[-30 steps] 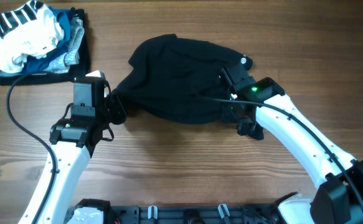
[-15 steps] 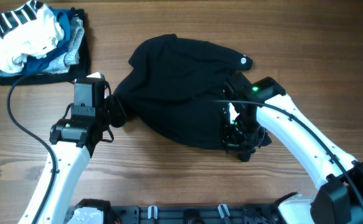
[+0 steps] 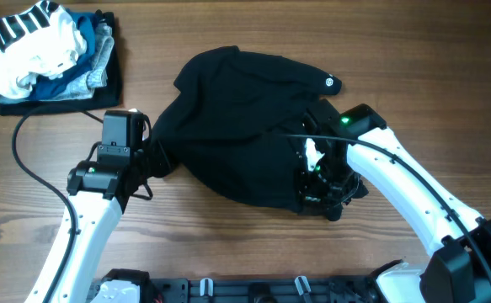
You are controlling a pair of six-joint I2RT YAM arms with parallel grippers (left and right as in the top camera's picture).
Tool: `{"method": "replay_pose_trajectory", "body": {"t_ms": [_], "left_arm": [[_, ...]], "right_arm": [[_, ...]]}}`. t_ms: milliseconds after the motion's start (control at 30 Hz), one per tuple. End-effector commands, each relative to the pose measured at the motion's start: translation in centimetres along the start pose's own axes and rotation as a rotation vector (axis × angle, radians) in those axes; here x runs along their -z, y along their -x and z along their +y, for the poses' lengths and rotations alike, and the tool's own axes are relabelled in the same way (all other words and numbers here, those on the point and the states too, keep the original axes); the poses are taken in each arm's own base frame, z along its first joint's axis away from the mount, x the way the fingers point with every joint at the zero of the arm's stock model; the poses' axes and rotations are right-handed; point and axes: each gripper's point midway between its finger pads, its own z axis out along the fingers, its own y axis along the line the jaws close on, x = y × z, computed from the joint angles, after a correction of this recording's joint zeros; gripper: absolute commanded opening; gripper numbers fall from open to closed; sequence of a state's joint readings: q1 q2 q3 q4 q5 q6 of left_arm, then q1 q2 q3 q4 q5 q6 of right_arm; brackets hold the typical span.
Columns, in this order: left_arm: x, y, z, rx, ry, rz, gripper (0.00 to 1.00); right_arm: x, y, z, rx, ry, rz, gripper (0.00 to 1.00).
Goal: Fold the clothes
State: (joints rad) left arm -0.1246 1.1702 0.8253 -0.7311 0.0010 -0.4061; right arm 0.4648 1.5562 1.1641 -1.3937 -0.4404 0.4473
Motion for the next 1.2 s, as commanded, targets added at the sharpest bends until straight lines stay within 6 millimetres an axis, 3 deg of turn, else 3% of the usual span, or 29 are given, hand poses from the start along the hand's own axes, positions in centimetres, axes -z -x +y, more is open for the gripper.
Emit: {"method": "replay_pose_trajectory", "body": {"t_ms": [0,100,167,233,333,467,567,767,900,1033,1100,1167], "left_arm": [[0.8,-0.7,-0.3,-0.009,-0.025,0.018,0.04],[4.2,0.8,-0.6,-0.010,-0.042,-0.071,0.04],[7.0,2.4,-0.8,-0.007,-0.051,-0.159,0.04],[8.2,2.8,-0.9,-0.007,-0.063,-0.189,0.04],[8.8,2.8,-0.6,-0.005,-0.049,-0.204,0.04],[8.8,2.9,-0.3,-0.003,-0.035,-0.212,0.04],[9.4,3.5,-0.3,0.000,-0.029,-0.238,0.04],[13.4,6.1,-0.6,-0.015,-0.016,-0.337,0.04],[13.6,6.2,0.1,-0.013,0.027,-0.344,0.04],[14.0,6.7,1.0,-0.005,0.081,-0.376,0.04],[15.3,7.7,1.1,-0.016,0.096,-0.423,0.04],[16.7,8.7,1.2,-0.008,0.106,-0.469,0.04]], "right_arm": [[0.6,0.5,-0.1,-0.005,-0.018,-0.046,0.05],[1.5,1.4,-1.1,0.001,-0.093,-0.116,0.05],[4.2,2.6,-0.9,0.013,-0.130,-0.242,0.05],[6.9,3.2,-0.5,0.026,-0.147,-0.340,0.05],[11.7,3.9,0.1,0.043,-0.179,-0.504,0.04],[15.9,4.3,0.3,0.044,-0.219,-0.640,0.05],[17.6,4.6,0.2,0.039,-0.245,-0.707,0.04],[19.8,4.7,-0.4,0.028,-0.287,-0.801,0.04],[23.3,4.0,-1.0,0.005,-0.338,-0.911,0.04],[28.5,2.8,-0.9,-0.014,-0.354,-1.076,0.04],[30.9,2.0,-0.6,-0.014,-0.341,-1.155,0.04],[31.4,1.7,-0.6,-0.016,-0.336,-1.170,0.04]]}}
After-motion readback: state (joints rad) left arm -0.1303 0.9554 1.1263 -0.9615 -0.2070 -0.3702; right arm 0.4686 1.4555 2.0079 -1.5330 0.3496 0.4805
